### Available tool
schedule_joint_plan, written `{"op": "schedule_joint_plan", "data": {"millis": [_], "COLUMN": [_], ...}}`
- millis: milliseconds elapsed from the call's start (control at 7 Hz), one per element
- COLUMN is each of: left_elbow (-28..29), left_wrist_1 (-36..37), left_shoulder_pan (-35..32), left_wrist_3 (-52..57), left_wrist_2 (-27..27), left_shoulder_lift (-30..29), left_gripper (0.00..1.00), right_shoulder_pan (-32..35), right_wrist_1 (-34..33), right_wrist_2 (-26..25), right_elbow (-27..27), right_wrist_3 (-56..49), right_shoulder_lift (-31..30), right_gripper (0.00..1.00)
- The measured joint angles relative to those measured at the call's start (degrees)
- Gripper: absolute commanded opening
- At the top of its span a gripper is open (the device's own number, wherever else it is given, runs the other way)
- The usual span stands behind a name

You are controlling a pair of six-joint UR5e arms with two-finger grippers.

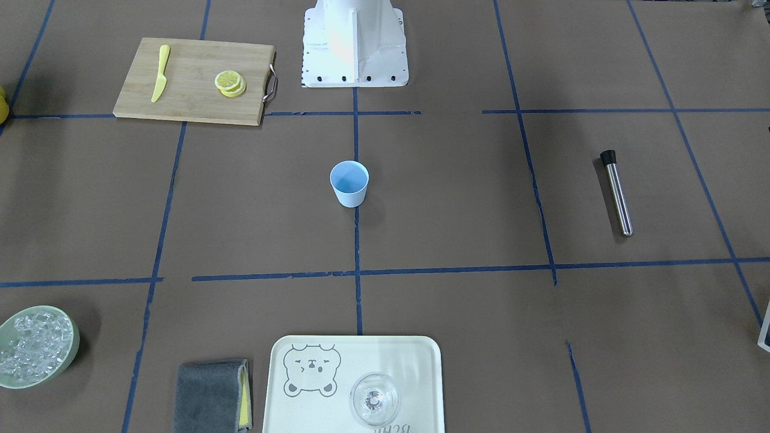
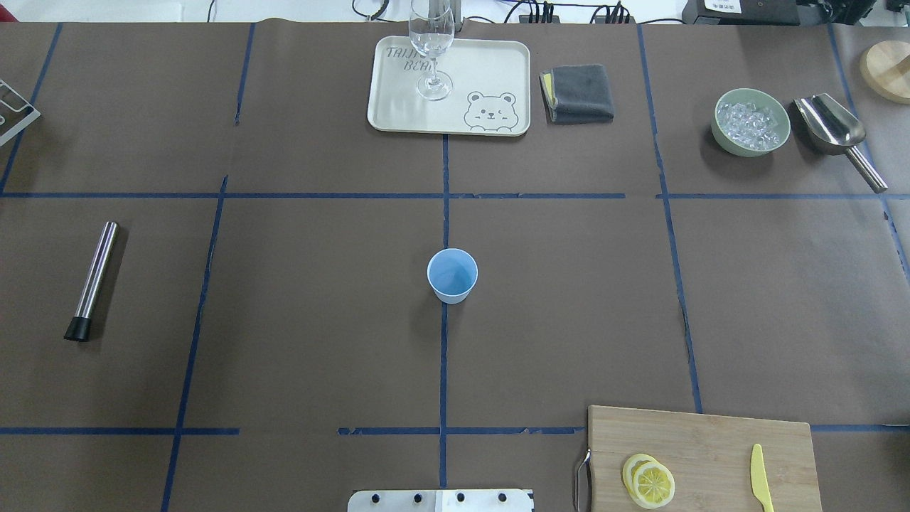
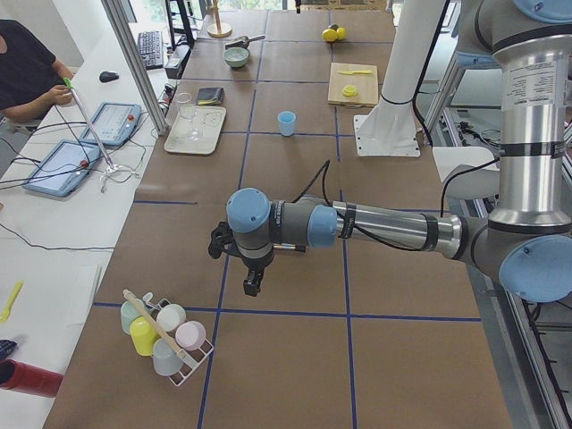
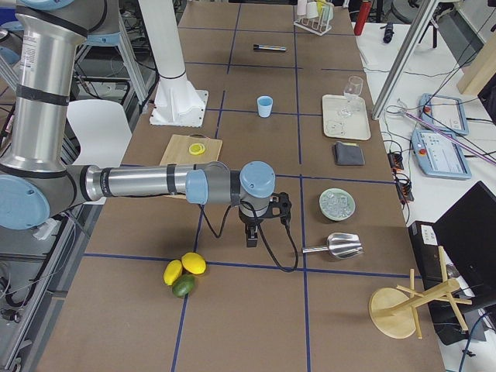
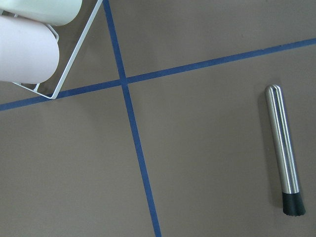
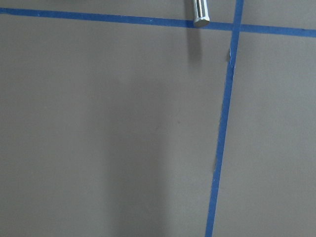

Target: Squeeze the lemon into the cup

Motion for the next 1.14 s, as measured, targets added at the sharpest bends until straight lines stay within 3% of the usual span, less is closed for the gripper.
{"op": "schedule_joint_plan", "data": {"millis": [714,1143], "left_elbow": [-2.30,-1.46], "left_wrist_1": [-0.53,-1.92], "left_shoulder_pan": [0.04,0.13], "left_wrist_3": [0.42,0.12], "left_wrist_2": [-0.14,-0.34], "left_shoulder_lift": [0.40,0.21], "left_gripper": [1.00,1.00], "right_shoulder_pan": [-0.63,-9.09], "right_wrist_1": [0.26,1.28], "right_wrist_2": [-0.08,0.51], "right_elbow": [1.44,8.83], "right_wrist_3": [3.06,17.13], "right_shoulder_lift": [-0.33,-1.38], "right_gripper": [1.00,1.00]}}
